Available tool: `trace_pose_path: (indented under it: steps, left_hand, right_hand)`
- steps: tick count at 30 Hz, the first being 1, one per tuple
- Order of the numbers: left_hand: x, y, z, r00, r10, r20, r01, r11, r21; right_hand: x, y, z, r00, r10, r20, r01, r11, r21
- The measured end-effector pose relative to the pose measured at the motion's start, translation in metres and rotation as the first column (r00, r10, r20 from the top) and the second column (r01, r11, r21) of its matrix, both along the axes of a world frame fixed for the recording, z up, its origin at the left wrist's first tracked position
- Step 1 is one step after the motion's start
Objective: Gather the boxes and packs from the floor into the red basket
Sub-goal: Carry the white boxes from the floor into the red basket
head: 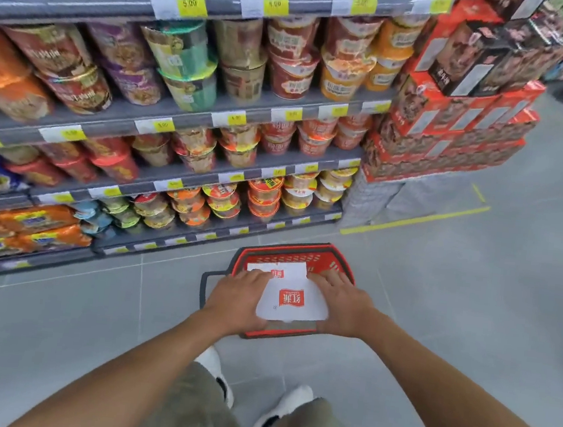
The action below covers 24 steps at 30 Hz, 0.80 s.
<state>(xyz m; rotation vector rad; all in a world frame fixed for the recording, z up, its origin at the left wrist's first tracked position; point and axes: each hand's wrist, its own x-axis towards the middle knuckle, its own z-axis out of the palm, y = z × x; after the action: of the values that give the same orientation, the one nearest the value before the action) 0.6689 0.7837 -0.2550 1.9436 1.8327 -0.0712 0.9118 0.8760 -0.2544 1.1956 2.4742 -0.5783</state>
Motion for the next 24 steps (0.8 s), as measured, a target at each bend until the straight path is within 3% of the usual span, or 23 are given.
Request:
trace_pose_path:
  steps: [10, 16, 24]
  left_hand:
    - [0.004, 0.011, -0.123, 1.0, 0.021, -0.017, -0.022, 1.0, -0.013]
    - [0.0, 0.032, -0.217, 1.0, 0.002, -0.005, -0.002, 1.0, -0.022]
    - [-0.011, 0.069, -0.348, 0.993, -0.059, -0.106, 0.057, 0.998, -0.021]
  right_hand:
    - [-0.007, 0.013, -0.112, 1.0, -0.008, 0.012, 0.008, 1.0, -0.008]
    - [-0.016, 0.03, -0.204, 0.995, -0.039, 0.093, 0.044, 0.998, -0.048]
    - [-0.03, 0.059, -0.334, 0.998, -0.042, 0.05, 0.042, 0.999, -0.001]
